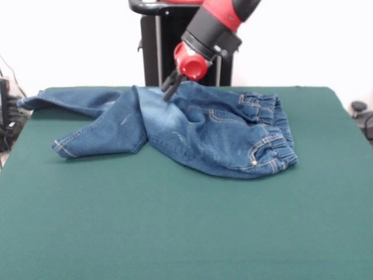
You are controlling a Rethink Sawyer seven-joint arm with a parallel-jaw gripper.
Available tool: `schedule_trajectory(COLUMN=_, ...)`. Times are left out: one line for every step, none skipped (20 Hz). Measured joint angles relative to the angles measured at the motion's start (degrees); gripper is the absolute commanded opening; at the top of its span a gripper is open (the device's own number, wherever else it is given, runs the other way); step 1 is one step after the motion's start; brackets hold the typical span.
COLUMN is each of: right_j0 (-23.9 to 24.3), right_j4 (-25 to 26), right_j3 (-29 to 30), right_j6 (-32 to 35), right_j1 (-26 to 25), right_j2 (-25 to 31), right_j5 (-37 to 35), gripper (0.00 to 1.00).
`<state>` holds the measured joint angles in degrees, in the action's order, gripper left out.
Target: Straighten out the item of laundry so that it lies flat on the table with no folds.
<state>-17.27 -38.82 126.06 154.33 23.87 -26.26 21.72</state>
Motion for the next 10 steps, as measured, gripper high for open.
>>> schedule_trajectory(right_j0=0.77, right_j4=2.23, right_j3=-0.46, right_j6=0.0, right_j1=0.87, right_j2=-1.1, right_j5=-0.48, gripper=1.0)
schedule_trajectory(right_j0=1.14, right_j4=3.37, right_j3=-0.8, right_j6=0.0, right_j1=1.16, right_j2=-1.69, right_j5=-0.53, gripper=1.0)
schedule_trajectory(right_j0=1.64, right_j4=4.75, right_j3=-1.36, right_j6=0.0, right_j1=1.45, right_j2=-2.53, right_j5=-0.53, gripper=1.0)
schedule_trajectory(right_j0=2.03, right_j4=5.87, right_j3=-1.9, right_j6=0.0, right_j1=1.64, right_j2=-3.18, right_j5=-0.53, gripper=1.0)
schedule_trajectory(right_j0=2.33, right_j4=6.77, right_j3=-2.46, right_j6=0.0, right_j1=1.78, right_j2=-3.8, right_j5=-0.53, gripper=1.0)
schedule_trajectory(right_j0=2.46, right_j4=7.31, right_j3=-2.81, right_j6=0.0, right_j1=1.83, right_j2=-4.19, right_j5=-0.52, gripper=1.0)
schedule_trajectory(right_j0=2.62, right_j4=8.33, right_j3=-3.63, right_j6=0.0, right_j1=1.9, right_j2=-5.08, right_j5=-0.54, gripper=1.0)
schedule_trajectory(right_j0=2.63, right_j4=8.76, right_j3=-3.98, right_j6=0.0, right_j1=1.89, right_j2=-5.47, right_j5=-0.52, gripper=1.0)
schedule_trajectory(right_j0=2.69, right_j4=9.55, right_j3=-4.66, right_j6=0.0, right_j1=1.9, right_j2=-6.11, right_j5=-0.52, gripper=1.0)
schedule_trajectory(right_j0=2.78, right_j4=10.21, right_j3=-5.22, right_j6=0.0, right_j1=1.89, right_j2=-6.52, right_j5=-0.52, gripper=1.0)
